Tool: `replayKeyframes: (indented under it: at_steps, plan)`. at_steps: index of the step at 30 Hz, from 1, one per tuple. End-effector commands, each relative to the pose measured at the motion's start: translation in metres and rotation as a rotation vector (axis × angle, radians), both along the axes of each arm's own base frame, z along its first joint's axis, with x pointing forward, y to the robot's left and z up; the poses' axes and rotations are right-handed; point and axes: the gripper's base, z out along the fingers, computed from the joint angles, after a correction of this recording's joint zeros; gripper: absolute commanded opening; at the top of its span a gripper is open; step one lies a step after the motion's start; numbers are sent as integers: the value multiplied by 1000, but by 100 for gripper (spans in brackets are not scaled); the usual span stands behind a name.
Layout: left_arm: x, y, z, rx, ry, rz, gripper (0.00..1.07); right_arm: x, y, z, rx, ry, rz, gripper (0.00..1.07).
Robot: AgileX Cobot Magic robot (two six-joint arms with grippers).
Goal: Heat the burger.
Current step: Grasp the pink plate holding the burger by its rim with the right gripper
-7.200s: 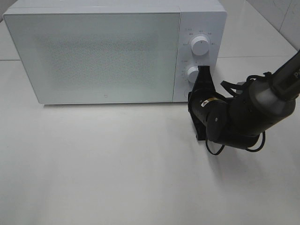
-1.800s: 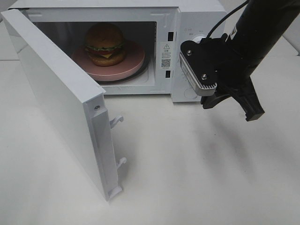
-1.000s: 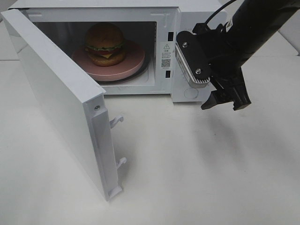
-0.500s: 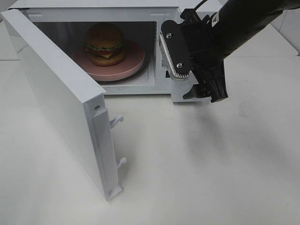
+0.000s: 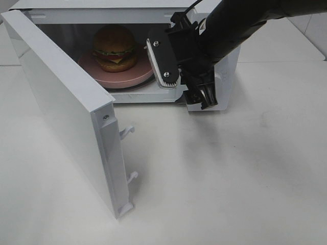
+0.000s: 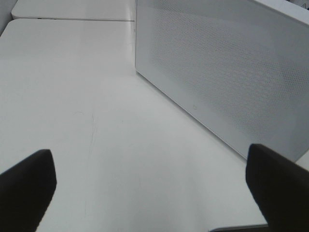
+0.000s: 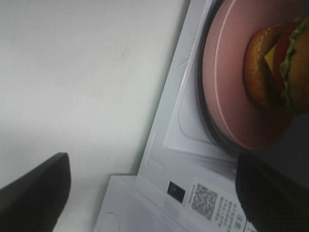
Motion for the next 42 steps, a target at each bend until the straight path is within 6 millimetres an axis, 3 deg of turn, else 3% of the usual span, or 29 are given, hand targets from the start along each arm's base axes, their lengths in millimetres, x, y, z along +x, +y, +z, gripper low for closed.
replayKeyframes:
  at_steps: [1,5,9,23,42]
  plan:
    - [0,-1,0,-12,-14,0,100,4,9,0,16,-12,4,89]
    - [0,-1,0,-12,-14,0,100,9,29,-6,35,-17,21,88]
    - [0,-1,0,-12,-14,0,100,15,38,-12,40,-20,25,88]
    - [0,-1,0,-12,-14,0,100,46,60,-50,37,5,5,87]
    - [0,-1,0,-12,-14,0,100,92,91,-73,38,-15,-14,84]
